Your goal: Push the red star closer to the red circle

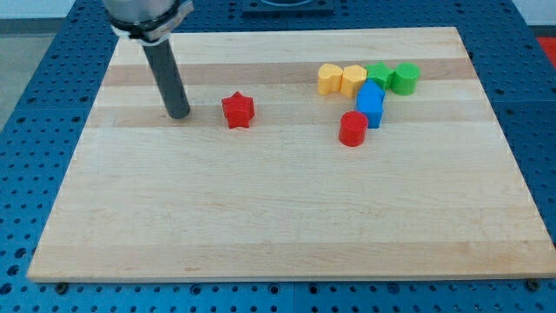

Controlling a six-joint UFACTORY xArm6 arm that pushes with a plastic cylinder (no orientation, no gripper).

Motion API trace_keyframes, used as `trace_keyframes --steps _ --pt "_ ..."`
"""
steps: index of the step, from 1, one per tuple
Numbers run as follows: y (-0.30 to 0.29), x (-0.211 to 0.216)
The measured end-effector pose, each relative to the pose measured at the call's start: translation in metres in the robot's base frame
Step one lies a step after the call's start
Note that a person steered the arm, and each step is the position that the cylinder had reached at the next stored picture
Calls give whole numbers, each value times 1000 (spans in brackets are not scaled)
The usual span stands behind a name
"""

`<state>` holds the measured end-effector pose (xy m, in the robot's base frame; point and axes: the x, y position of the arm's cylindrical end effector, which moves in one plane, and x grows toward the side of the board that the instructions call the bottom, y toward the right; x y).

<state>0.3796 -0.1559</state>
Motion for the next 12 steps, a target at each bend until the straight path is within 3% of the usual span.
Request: trace_keyframes --steps 6,12 --pt "140 8" --pt "144 -10"
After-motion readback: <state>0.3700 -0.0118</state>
